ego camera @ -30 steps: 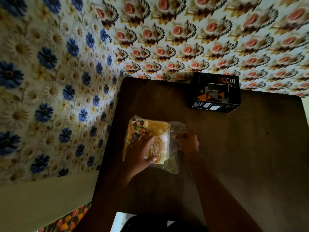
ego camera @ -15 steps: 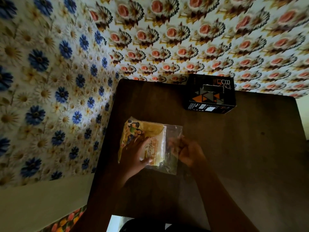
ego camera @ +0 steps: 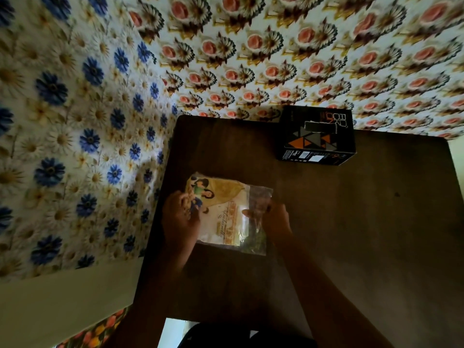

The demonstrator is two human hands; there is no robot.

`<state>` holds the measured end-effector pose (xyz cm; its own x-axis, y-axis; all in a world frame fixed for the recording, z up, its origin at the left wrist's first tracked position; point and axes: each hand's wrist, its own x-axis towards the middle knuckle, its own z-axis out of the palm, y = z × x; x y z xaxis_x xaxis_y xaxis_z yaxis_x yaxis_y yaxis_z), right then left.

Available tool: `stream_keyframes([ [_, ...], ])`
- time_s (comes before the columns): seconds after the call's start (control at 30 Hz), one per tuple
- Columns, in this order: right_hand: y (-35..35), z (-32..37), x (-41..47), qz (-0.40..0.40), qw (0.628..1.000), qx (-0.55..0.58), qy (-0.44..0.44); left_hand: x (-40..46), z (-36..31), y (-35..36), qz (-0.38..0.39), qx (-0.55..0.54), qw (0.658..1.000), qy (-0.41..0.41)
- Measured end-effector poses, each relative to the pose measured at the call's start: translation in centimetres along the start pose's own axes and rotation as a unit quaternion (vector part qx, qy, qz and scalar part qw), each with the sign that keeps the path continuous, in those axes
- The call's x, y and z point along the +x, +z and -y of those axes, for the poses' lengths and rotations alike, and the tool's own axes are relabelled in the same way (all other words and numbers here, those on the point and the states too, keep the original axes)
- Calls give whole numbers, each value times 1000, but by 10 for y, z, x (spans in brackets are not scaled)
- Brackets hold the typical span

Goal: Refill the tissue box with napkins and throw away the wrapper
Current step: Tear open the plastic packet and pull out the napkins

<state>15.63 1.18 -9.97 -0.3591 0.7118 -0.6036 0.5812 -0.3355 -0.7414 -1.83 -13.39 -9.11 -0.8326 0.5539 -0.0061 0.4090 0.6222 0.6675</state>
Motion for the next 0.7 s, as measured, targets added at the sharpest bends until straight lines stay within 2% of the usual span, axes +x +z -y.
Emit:
stream_keyframes([
  [0.1,8,11,3,4,997,-75,-23,13,8,4,37,-4,990,-138],
  [0.17,14,17,7,3,992,-117,-39,14,14,8,65,-16,986,-151],
  [0.23,16,29,4,-7,986,-168,12,13,18,11,68,-6,988,-136],
  [0.33,17,42,-4,19,993,-112,35,15,19,12,61,-12,988,-141],
  [0.43,28,25,9,58,994,-96,3,18,18,11,70,-31,983,-166],
  [0.5,35,22,11,75,993,-92,29,20,18,8,78,-59,978,-186],
  [0.63,44,12,7,76,996,-43,22,24,33,2,89,-105,972,-191],
  [0.7,48,-5,13,60,998,-17,21,24,38,-1,69,-122,972,-190],
])
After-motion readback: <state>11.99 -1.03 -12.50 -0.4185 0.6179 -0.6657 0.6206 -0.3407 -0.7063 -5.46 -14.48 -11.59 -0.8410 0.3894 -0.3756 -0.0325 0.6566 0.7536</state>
